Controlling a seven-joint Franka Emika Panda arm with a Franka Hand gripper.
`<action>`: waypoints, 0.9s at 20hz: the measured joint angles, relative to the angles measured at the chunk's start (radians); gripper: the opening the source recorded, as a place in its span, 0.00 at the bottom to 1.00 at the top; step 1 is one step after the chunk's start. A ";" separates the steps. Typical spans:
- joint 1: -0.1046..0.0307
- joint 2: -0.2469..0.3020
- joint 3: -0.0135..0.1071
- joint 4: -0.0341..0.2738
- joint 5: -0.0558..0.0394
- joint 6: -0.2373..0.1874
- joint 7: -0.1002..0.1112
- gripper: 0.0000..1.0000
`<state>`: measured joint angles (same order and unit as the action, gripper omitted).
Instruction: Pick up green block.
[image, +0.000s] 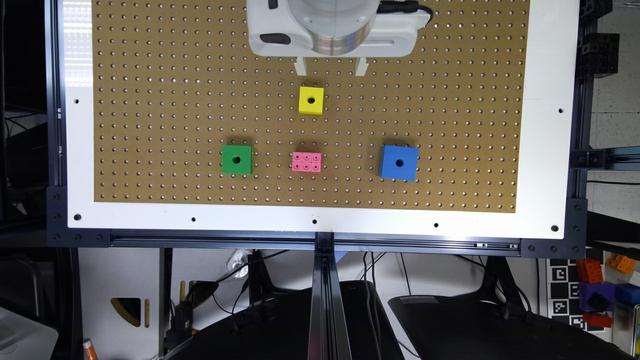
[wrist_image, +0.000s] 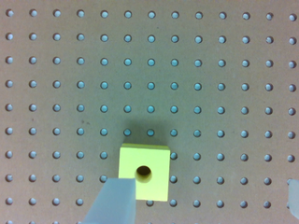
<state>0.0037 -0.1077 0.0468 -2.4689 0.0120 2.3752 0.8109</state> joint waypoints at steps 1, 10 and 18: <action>0.000 0.000 0.000 0.000 0.0000 0.000 0.000 1.00; -0.068 0.026 -0.002 0.053 -0.0033 0.000 -0.043 1.00; -0.133 0.211 -0.003 0.245 -0.0066 0.001 -0.100 1.00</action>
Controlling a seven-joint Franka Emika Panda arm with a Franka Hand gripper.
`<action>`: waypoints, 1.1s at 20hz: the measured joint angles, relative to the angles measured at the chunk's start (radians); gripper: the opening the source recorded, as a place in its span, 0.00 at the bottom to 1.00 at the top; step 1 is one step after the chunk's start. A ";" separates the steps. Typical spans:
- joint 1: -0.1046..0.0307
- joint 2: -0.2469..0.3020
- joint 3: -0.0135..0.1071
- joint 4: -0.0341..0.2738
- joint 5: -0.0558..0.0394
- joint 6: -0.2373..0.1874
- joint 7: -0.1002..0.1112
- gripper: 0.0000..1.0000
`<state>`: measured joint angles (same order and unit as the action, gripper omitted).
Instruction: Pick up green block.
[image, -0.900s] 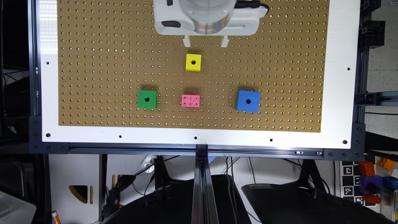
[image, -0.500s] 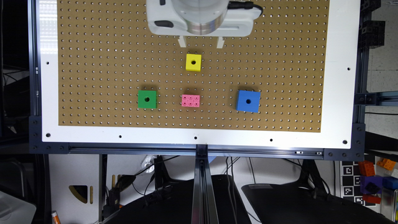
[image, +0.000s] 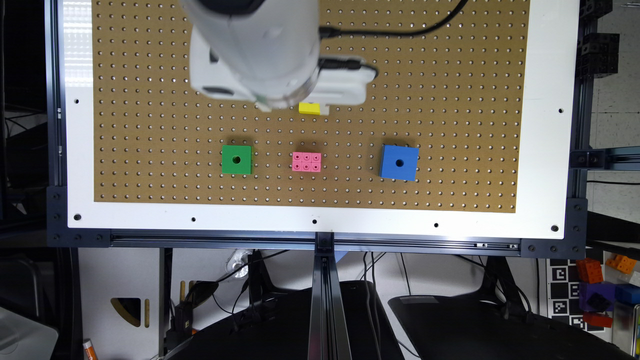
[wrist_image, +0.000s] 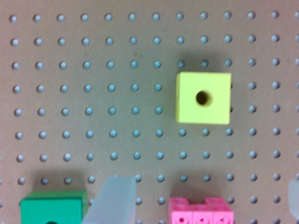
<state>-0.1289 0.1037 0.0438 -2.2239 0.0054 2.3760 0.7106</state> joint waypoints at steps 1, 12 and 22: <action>-0.008 0.015 0.000 0.016 -0.0007 0.000 -0.007 1.00; -0.101 0.054 -0.002 0.075 -0.0056 0.000 -0.096 1.00; -0.126 0.133 -0.003 0.167 -0.0124 -0.002 -0.115 1.00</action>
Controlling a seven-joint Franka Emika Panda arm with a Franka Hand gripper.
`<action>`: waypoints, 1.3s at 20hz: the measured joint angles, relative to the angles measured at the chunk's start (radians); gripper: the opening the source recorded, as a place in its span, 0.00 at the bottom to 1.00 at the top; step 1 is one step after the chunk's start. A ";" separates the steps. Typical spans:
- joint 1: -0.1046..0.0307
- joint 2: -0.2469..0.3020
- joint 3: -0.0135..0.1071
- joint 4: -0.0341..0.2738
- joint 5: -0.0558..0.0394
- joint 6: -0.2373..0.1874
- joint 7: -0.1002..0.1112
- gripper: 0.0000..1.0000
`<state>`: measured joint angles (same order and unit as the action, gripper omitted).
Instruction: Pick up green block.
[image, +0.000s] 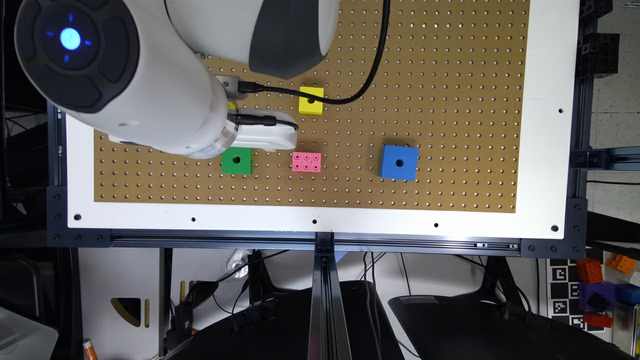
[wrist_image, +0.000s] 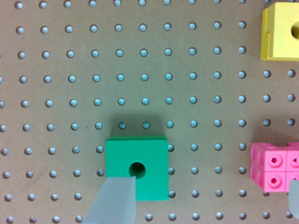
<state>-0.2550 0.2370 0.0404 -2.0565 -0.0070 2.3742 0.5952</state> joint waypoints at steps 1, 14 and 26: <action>-0.012 0.000 0.000 0.001 0.0000 0.000 -0.012 1.00; -0.060 0.004 0.001 0.002 0.0000 -0.001 -0.064 1.00; -0.060 0.161 0.001 0.010 -0.0001 0.114 -0.064 1.00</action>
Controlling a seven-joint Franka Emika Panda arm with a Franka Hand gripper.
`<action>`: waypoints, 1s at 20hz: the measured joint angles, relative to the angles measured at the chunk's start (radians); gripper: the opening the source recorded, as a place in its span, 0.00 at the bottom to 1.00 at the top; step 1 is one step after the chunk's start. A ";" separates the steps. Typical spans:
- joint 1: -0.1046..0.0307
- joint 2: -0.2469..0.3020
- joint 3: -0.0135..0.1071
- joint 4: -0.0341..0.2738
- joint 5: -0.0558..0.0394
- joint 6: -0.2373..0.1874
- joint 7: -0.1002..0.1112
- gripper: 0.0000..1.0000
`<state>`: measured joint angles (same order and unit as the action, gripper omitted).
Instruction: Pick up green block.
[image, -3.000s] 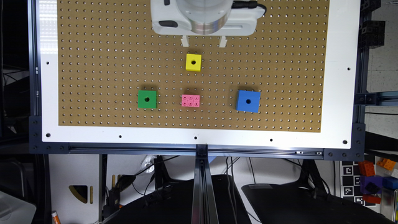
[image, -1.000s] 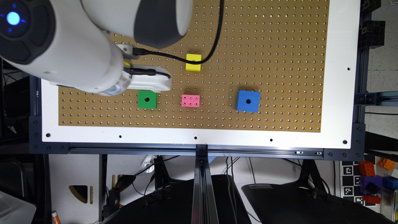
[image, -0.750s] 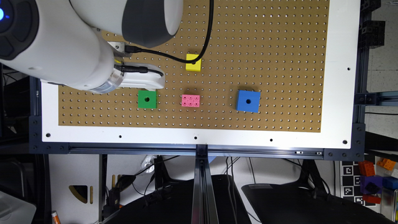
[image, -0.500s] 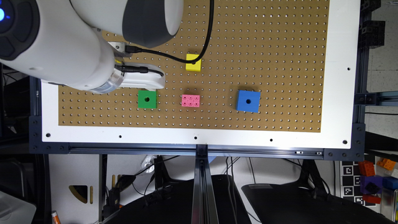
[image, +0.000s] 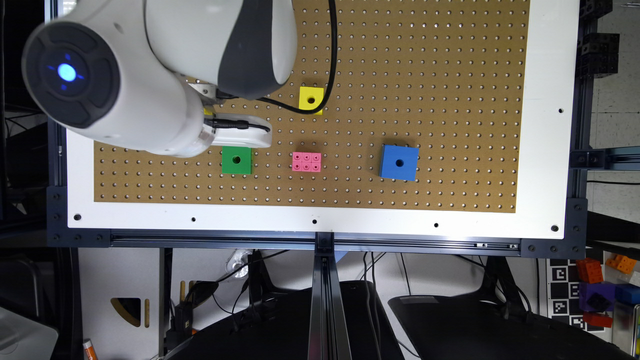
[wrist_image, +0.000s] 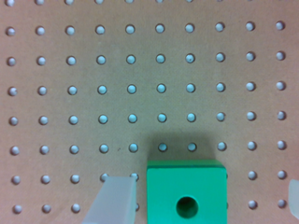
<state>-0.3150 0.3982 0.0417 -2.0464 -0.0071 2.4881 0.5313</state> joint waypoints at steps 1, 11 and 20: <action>0.000 0.012 0.000 0.001 0.0000 0.012 0.000 1.00; 0.002 0.042 0.001 0.019 0.0000 0.020 0.000 1.00; 0.004 0.089 0.006 0.078 0.0000 0.020 0.000 1.00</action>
<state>-0.3107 0.4872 0.0473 -1.9689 -0.0071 2.5082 0.5312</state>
